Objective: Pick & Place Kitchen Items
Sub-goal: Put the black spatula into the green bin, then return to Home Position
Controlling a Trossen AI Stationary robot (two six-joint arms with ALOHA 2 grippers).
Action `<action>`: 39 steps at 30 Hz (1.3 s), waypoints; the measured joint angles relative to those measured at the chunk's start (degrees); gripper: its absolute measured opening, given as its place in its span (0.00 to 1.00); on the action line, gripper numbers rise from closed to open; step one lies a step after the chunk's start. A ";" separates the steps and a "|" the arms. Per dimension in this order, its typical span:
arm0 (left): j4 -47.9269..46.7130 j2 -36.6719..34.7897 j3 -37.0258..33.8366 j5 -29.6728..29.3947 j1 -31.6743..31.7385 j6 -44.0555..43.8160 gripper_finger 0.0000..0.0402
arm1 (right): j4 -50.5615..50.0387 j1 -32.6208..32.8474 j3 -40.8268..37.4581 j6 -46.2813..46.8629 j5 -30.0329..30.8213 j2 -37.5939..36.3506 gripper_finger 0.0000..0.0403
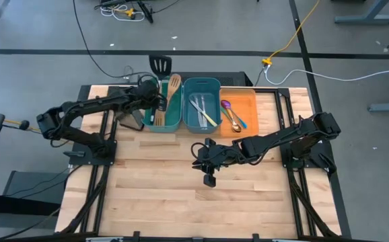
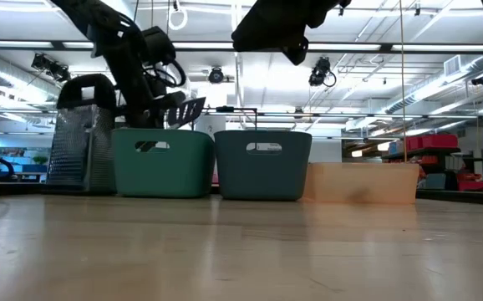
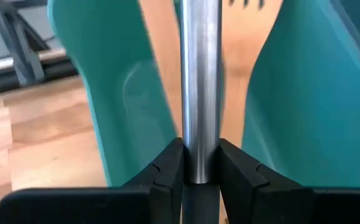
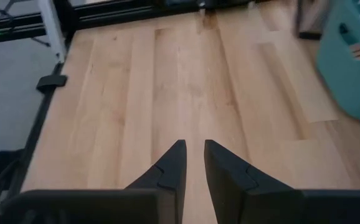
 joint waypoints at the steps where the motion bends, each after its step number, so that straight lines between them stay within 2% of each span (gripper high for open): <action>1: -0.20 0.01 -0.34 0.20 0.22 0.15 0.20 | 0.11 0.01 0.00 0.00 0.81 0.00 0.17; 6: 2.09 0.02 -0.80 -0.11 0.45 0.24 0.20 | 0.25 -0.01 0.00 -0.13 3.87 0.00 0.17; 12: 4.74 0.02 -0.78 1.57 0.84 0.42 0.20 | 0.34 0.01 0.00 -0.15 4.01 0.00 0.17; 14: 4.86 0.02 -0.76 1.54 0.84 0.42 0.25 | 0.35 0.01 0.00 -0.15 4.01 0.00 0.17; 19: 4.87 0.02 -0.74 1.54 0.82 0.47 0.45 | 0.34 -0.01 0.00 -0.15 4.01 0.00 0.17; 24: 5.11 0.02 -0.74 1.30 0.82 0.60 0.55 | 0.34 0.01 -0.02 -0.13 4.01 0.00 0.17; 30: 8.87 0.00 -0.74 1.74 0.56 0.70 0.56 | 0.34 0.01 0.00 -0.37 4.01 0.00 0.17; 39: 23.65 -0.23 -0.69 11.60 -1.90 11.46 0.53 | 0.34 -0.01 0.00 -0.63 8.48 0.00 0.17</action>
